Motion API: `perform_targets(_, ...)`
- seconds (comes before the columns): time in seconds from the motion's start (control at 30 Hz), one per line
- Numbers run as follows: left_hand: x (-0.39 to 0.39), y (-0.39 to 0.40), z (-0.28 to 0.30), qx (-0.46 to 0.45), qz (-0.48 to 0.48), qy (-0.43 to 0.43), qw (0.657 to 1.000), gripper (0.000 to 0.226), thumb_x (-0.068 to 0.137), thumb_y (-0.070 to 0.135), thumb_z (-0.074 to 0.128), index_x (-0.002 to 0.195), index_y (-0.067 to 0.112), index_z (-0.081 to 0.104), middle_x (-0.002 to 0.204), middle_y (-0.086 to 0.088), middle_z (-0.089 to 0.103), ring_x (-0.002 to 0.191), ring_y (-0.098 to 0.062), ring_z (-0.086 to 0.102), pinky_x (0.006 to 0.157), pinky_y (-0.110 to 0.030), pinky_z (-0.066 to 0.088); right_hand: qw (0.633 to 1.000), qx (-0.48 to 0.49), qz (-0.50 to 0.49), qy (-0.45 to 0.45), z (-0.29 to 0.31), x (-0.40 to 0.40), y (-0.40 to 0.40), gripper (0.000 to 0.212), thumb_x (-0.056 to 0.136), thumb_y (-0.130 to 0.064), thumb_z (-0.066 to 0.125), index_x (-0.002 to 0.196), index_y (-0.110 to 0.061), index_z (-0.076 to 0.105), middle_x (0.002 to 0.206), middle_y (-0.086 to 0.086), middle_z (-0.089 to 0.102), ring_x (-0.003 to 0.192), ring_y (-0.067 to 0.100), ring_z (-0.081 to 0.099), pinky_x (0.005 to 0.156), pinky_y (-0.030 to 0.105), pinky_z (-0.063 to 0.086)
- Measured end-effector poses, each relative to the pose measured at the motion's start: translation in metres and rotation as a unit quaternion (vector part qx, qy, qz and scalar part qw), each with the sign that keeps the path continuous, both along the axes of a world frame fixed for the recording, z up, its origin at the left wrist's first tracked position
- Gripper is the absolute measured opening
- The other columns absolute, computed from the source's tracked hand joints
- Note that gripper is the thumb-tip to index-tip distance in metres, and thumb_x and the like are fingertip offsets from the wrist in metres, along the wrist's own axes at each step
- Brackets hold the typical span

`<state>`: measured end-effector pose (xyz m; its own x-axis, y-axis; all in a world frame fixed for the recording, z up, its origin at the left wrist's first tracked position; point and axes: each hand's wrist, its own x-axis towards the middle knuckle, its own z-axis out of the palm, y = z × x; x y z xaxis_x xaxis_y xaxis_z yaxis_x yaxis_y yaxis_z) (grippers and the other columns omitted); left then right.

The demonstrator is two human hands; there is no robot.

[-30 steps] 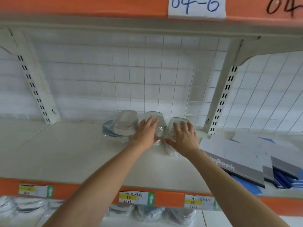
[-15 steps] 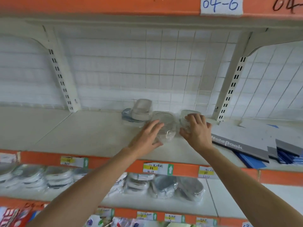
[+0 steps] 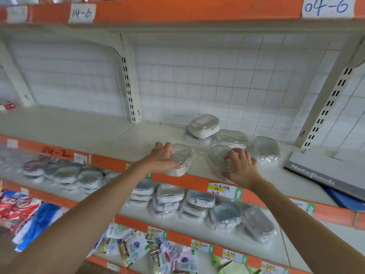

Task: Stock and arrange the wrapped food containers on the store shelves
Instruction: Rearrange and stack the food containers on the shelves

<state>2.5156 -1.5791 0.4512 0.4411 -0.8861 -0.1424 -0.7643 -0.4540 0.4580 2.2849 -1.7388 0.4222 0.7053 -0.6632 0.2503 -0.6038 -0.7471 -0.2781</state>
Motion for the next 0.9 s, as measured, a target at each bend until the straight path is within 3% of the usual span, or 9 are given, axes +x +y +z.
perform_targets(0.07, -0.006, -0.016, 0.005, 0.032, 0.059, 0.036, 0.997, 0.086, 0.065, 0.076, 0.057, 0.126, 0.022, 0.032, 0.127, -0.007, 0.029, 0.125, -0.029, 0.034, 0.098, -0.043, 0.037, 0.998, 0.025, -0.043, 0.034, 0.005, 0.007, -0.005, 0.078, 0.075, -0.07, 0.054, 0.135, -0.023, 0.035, 0.148, 0.006, 0.02, 0.138, 0.025, 0.016, 0.11, 0.048, 0.016)
perform_targets(0.13, -0.015, -0.034, 0.001, 0.057, 0.102, 0.005, 0.993, 0.109, 0.065, 0.082, 0.052, 0.143, 0.017, 0.015, 0.143, -0.016, 0.025, 0.133, -0.035, 0.028, 0.105, -0.044, 0.032, 0.994, 0.046, -0.075, 0.067, 0.006, 0.019, -0.007, 0.095, 0.072, -0.079, 0.045, 0.143, -0.019, 0.023, 0.15, 0.009, 0.018, 0.138, 0.027, 0.017, 0.109, 0.047, 0.018)
perform_targets(0.23, -0.027, -0.051, -0.008, 0.028, 0.144, -0.074, 0.986, 0.106, 0.073, 0.069, 0.057, 0.144, 0.005, 0.013, 0.144, -0.017, 0.03, 0.132, -0.034, 0.029, 0.1, -0.04, 0.033, 0.99, 0.036, -0.111, 0.079, 0.0, 0.032, -0.007, 0.095, 0.076, -0.073, 0.05, 0.142, -0.011, 0.021, 0.14, 0.011, 0.032, 0.13, 0.029, 0.028, 0.105, 0.042, 0.025)
perform_targets(0.4, -0.031, -0.046, -0.015, -0.051, 0.158, -0.08, 0.983, 0.099, 0.072, 0.063, 0.065, 0.138, 0.0, 0.026, 0.139, -0.015, 0.037, 0.127, -0.033, 0.033, 0.098, -0.04, 0.036, 0.991, -0.006, -0.129, 0.041, -0.009, 0.034, -0.002, 0.083, 0.082, -0.056, 0.055, 0.142, -0.007, 0.023, 0.135, 0.011, 0.034, 0.124, 0.029, 0.031, 0.101, 0.039, 0.026)
perform_targets(0.6, -0.053, 0.007, -0.038, -0.233, 0.055, -0.102, 0.965, 0.105, 0.067, 0.058, 0.072, 0.144, 0.006, 0.023, 0.138, -0.012, 0.038, 0.123, -0.028, 0.036, 0.099, -0.04, 0.035, 0.983, -0.123, -0.094, -0.096, -0.016, 0.018, 0.03, 0.089, 0.077, -0.039, 0.068, 0.146, -0.005, 0.023, 0.139, 0.017, 0.034, 0.122, 0.035, 0.036, 0.099, 0.041, 0.025)
perform_targets(0.73, -0.065, 0.057, -0.058, -0.24, -0.067, -0.16, 0.955, 0.099, 0.066, 0.052, 0.073, 0.143, 0.005, 0.031, 0.138, -0.011, 0.042, 0.123, -0.026, 0.039, 0.101, -0.029, 0.027, 0.974, -0.155, -0.041, -0.162, -0.008, 0.0, 0.056, 0.095, 0.061, -0.018, 0.08, 0.141, 0.002, 0.033, 0.135, 0.022, 0.042, 0.119, 0.04, 0.043, 0.098, 0.045, 0.033)
perform_targets(0.8, -0.071, 0.077, -0.069, -0.235, -0.091, -0.182, 0.95, 0.095, 0.065, 0.04, 0.078, 0.143, 0.007, 0.032, 0.139, -0.008, 0.043, 0.124, -0.025, 0.039, 0.101, -0.024, 0.025, 0.967, -0.188, -0.014, -0.171, -0.005, -0.011, 0.069, 0.096, 0.057, -0.018, 0.081, 0.14, 0.001, 0.036, 0.132, 0.022, 0.045, 0.115, 0.039, 0.046, 0.096, 0.044, 0.035)
perform_targets(0.9, -0.08, 0.096, -0.087, -0.203, -0.097, -0.191, 0.956, 0.094, 0.065, 0.037, 0.076, 0.143, 0.01, 0.031, 0.138, -0.006, 0.043, 0.124, -0.025, 0.039, 0.101, -0.029, 0.028, 0.962, -0.221, 0.052, -0.153, -0.017, -0.033, 0.092, 0.091, 0.06, -0.026, 0.074, 0.139, -0.002, 0.036, 0.131, 0.018, 0.046, 0.113, 0.034, 0.046, 0.093, 0.043, 0.038)
